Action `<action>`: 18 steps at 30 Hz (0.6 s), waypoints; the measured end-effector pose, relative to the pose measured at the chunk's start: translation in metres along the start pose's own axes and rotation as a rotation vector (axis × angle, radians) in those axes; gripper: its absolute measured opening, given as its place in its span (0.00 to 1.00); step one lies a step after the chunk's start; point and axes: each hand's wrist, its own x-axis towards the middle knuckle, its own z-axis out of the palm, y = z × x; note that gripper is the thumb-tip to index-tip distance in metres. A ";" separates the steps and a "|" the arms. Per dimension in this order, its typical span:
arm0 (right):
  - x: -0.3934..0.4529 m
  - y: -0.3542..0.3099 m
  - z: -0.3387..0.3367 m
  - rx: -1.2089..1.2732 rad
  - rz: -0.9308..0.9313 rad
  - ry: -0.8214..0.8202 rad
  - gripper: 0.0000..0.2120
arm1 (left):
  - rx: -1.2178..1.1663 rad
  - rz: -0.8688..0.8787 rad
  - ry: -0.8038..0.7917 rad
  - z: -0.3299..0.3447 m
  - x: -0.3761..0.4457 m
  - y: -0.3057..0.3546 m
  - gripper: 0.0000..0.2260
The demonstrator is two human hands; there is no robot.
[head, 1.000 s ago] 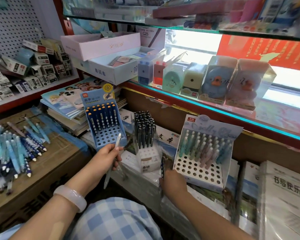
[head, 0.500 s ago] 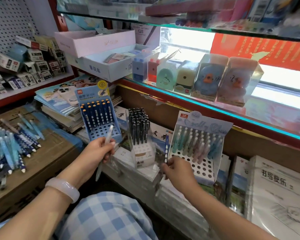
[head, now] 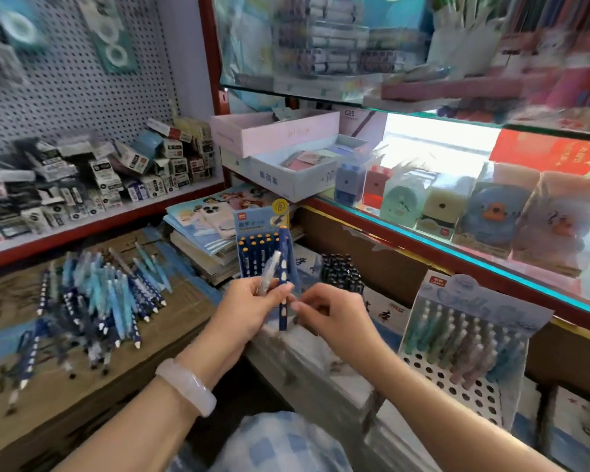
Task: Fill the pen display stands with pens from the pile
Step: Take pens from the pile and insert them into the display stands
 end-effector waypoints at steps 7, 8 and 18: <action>0.058 -0.025 0.014 0.267 0.031 -0.012 0.08 | 0.128 -0.028 -0.050 -0.039 0.006 -0.014 0.07; 0.066 -0.026 0.019 0.259 0.034 -0.030 0.07 | 0.138 -0.031 -0.049 -0.043 0.008 -0.017 0.07; 0.136 -0.007 0.039 0.184 0.058 0.173 0.04 | 0.137 -0.177 0.228 -0.091 0.038 -0.024 0.12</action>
